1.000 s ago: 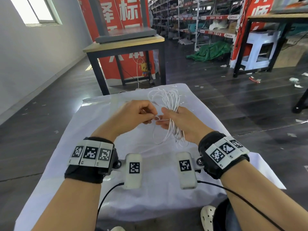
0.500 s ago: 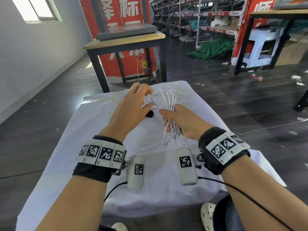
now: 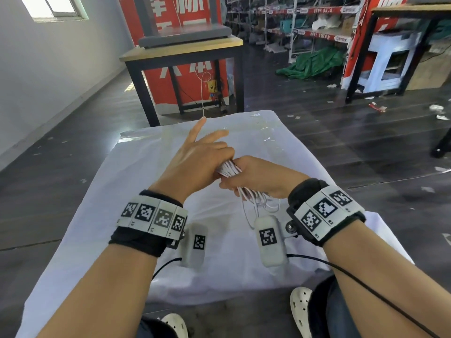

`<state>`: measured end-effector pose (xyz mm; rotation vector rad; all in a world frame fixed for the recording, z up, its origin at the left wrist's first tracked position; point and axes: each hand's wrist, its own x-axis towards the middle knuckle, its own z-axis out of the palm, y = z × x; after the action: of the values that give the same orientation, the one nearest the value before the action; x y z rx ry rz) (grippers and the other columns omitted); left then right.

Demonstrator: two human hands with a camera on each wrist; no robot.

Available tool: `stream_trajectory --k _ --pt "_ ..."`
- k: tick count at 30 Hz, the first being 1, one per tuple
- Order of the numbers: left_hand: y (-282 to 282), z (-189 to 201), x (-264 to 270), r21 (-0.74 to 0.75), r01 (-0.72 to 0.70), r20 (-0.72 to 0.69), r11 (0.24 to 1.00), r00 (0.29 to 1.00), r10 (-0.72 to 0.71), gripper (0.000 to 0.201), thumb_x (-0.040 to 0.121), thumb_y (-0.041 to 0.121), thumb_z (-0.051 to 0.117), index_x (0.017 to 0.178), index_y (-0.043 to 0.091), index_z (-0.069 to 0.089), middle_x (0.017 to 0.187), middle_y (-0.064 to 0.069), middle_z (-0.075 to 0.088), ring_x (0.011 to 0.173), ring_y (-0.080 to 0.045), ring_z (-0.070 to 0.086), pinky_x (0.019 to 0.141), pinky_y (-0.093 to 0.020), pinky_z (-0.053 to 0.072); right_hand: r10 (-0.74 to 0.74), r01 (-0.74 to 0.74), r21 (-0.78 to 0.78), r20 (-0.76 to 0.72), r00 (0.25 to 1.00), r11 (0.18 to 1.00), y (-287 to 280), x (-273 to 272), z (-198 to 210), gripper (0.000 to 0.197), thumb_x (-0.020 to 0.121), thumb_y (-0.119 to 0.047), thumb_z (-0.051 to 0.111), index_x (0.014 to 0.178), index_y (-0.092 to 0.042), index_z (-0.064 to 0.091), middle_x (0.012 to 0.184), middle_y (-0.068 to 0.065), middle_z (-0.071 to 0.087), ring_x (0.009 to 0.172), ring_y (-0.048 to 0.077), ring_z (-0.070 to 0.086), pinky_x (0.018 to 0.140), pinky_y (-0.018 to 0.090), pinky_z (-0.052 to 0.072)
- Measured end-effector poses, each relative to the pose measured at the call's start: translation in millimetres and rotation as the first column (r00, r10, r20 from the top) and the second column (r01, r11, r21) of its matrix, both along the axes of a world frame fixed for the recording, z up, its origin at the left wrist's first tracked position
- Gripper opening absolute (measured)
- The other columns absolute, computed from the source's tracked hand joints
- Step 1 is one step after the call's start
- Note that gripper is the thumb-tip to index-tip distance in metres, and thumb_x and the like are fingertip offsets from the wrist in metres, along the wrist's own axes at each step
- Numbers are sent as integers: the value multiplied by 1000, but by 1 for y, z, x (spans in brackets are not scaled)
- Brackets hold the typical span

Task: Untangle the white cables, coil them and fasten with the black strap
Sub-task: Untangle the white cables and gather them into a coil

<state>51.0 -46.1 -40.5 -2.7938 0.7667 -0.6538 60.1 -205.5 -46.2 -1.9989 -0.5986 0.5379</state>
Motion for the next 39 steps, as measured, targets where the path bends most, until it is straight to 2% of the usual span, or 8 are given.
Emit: stream_trajectory --k 2,4,7,12,17,27,32,39 --pt "6 0 4 -11 -16 -65 1000 998 15 8 84 19 61 83 27 58 81 10 63 104 -10 61 117 -33 -11 35 -32 -50 63 997 998 0 0 3 15 89 -13 62 98 -1 57 66 3 57 57 18 54 50 20 43" --pt "10 0 6 -80 -54 -167 995 985 40 9 87 26 61 82 28 54 78 11 59 83 -9 60 117 -30 10 67 -44 -143 163 984 989 -3 2 7 17 90 -16 62 104 -14 54 72 -4 61 58 10 60 49 14 42" --pt "14 -4 6 -173 -111 -289 979 956 57 11 88 35 62 85 33 52 78 14 57 79 -13 61 78 -30 47 92 -34 -237 238 967 971 -8 4 7 33 89 -20 63 114 -31 45 93 -11 58 71 8 67 57 17 45" --pt "18 -4 8 -207 -127 -357 970 933 46 13 88 37 64 89 25 58 74 13 56 71 -13 58 65 -28 43 114 -40 -247 294 949 968 -6 4 2 42 94 -16 56 131 -22 37 104 3 56 65 11 65 61 31 58" --pt "25 -3 11 -203 -172 -382 964 921 84 22 83 44 67 77 38 46 68 17 55 68 -9 57 62 -26 43 114 -12 -246 404 908 969 1 7 -3 47 96 -18 54 139 -22 37 120 7 59 78 12 54 61 17 39" --pt "30 -1 12 -182 -240 -409 954 900 149 20 85 31 67 80 37 49 67 14 54 71 -15 59 64 -30 46 142 74 -323 595 791 943 5 4 0 47 93 -22 60 136 -17 43 127 4 52 103 21 54 82 29 41" --pt "28 -1 11 -132 -242 -391 961 904 174 10 84 31 69 85 35 59 76 12 63 73 -14 61 61 -26 39 138 45 -341 496 857 939 6 4 -2 36 98 -19 50 133 -13 44 113 9 61 66 10 50 59 20 38" --pt "18 1 8 -86 -171 -324 982 936 134 17 86 24 66 80 34 53 68 15 46 81 -16 55 69 -25 30 78 50 -259 464 883 965 9 4 -4 24 97 -43 47 102 -21 56 78 -12 51 70 8 51 57 18 35"
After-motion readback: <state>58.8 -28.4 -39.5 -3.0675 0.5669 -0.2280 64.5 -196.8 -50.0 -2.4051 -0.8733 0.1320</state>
